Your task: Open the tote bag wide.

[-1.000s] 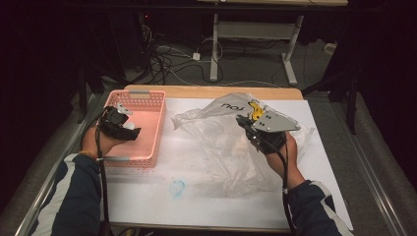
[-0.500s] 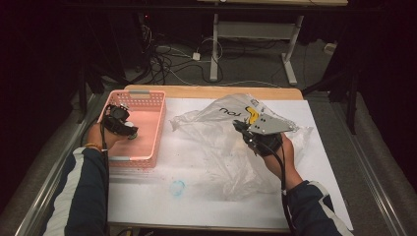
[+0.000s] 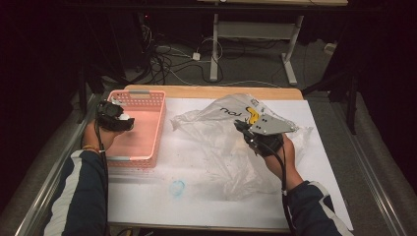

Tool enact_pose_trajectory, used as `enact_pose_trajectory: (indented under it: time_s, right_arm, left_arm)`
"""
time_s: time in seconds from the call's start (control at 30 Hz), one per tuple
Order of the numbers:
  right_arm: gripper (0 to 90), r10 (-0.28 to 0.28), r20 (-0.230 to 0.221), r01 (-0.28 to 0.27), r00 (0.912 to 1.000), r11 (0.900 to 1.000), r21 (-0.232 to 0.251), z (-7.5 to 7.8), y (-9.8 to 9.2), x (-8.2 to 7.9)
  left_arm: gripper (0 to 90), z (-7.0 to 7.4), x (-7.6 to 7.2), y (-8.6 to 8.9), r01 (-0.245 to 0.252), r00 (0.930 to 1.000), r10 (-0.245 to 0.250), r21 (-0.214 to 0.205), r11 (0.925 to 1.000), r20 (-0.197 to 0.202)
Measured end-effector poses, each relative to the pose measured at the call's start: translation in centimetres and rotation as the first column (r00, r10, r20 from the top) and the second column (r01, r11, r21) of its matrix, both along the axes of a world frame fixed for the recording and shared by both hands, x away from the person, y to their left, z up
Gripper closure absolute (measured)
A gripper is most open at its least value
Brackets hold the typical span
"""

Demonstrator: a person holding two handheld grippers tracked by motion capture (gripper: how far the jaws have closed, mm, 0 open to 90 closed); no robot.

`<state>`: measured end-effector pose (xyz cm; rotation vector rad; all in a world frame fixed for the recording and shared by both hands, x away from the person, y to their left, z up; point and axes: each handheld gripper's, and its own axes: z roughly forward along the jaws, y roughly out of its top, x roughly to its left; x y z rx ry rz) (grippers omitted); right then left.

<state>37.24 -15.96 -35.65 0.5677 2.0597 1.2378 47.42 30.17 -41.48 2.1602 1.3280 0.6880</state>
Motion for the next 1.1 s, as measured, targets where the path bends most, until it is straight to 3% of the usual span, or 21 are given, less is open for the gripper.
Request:
enact_pose_trajectory:
  time_s: [0.1,0.27,0.37,0.47,0.67,0.77,0.83,0.97,1.07,1.1]
  right_arm:
    - [90.0,-0.003,-0.001,0.003,1.0,0.9999,0.011,0.3,-0.2,0.1]
    - [90.0,-0.011,0.006,0.011,0.9999,0.9998,0.015,0.6,-0.2,0.0]
    - [90.0,-0.014,0.0,0.014,0.9999,0.9998,0.016,0.5,-0.2,0.1]
    - [90.0,-0.017,-0.003,0.018,0.9998,0.9997,0.019,0.4,-0.3,0.2]
    - [90.0,-0.018,-0.015,0.018,0.9997,0.9998,0.01,0.0,-0.5,0.2]
    - [90.0,-0.019,-0.021,0.019,0.9996,0.9998,0.004,-0.3,-0.5,0.3]
    - [90.0,-0.02,-0.023,0.02,0.9995,0.9998,0.006,-0.2,-0.5,0.3]
    - [90.0,-0.016,-0.025,0.016,0.9996,0.9999,0.004,-0.2,-0.6,0.2]
    - [90.0,-0.012,-0.033,0.012,0.9994,0.9999,0.006,-0.4,-0.7,0.2]
    - [90.0,-0.01,-0.033,0.011,0.9994,0.9999,0.007,-0.3,-0.7,0.2]
  left_arm:
    - [48.3,0.7,-0.9,-0.2,0.02,0.9977,-0.017,-0.045,0.9988,0.066]
    - [48.2,1.4,-2.2,-1.0,0.056,0.9863,-0.041,-0.09,0.9944,0.16]
    - [48.3,1.7,-2.9,-1.5,0.085,0.978,-0.065,-0.096,0.9917,0.198]
    - [48.3,2.0,-3.6,-1.7,0.101,0.9682,-0.067,-0.13,0.9863,0.241]
    - [48.4,2.6,-5.0,-2.3,0.144,0.9521,-0.092,-0.162,0.9762,0.292]
    - [48.4,3.1,-6.0,-3.0,0.178,0.9405,-0.116,-0.171,0.9691,0.319]
    - [48.3,3.5,-6.7,-3.7,0.2,0.9309,-0.14,-0.15,0.9682,0.337]
    - [48.4,4.1,-7.9,-5.2,0.256,0.9135,-0.19,-0.145,0.9558,0.36]
    - [48.4,4.5,-8.7,-6.3,0.299,0.8972,-0.229,-0.138,0.9442,0.377]
    - [48.4,4.7,-8.9,-6.6,0.318,0.8862,-0.246,-0.128,0.9395,0.393]
